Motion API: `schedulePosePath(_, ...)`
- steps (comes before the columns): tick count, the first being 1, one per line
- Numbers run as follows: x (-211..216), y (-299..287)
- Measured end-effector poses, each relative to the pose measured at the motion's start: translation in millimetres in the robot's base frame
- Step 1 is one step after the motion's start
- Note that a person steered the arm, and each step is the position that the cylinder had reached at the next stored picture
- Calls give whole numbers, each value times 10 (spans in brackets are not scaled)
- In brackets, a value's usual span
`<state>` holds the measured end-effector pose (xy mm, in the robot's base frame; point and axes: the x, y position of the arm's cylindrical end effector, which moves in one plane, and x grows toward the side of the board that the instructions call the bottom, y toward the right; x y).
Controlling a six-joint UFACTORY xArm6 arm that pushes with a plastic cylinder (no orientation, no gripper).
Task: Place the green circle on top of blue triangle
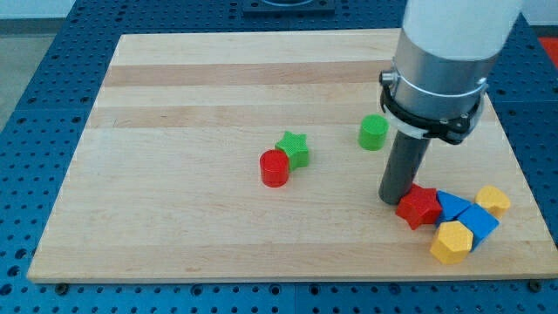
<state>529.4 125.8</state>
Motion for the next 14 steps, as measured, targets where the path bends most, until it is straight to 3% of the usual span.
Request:
schedulePosePath(4,-1258,-655)
schedulePosePath(5,-1165,-430)
schedulePosePath(7,-484,71)
schedulePosePath(9,-945,-9)
schedulePosePath(11,-628,419)
schedulePosePath(14,-270,426)
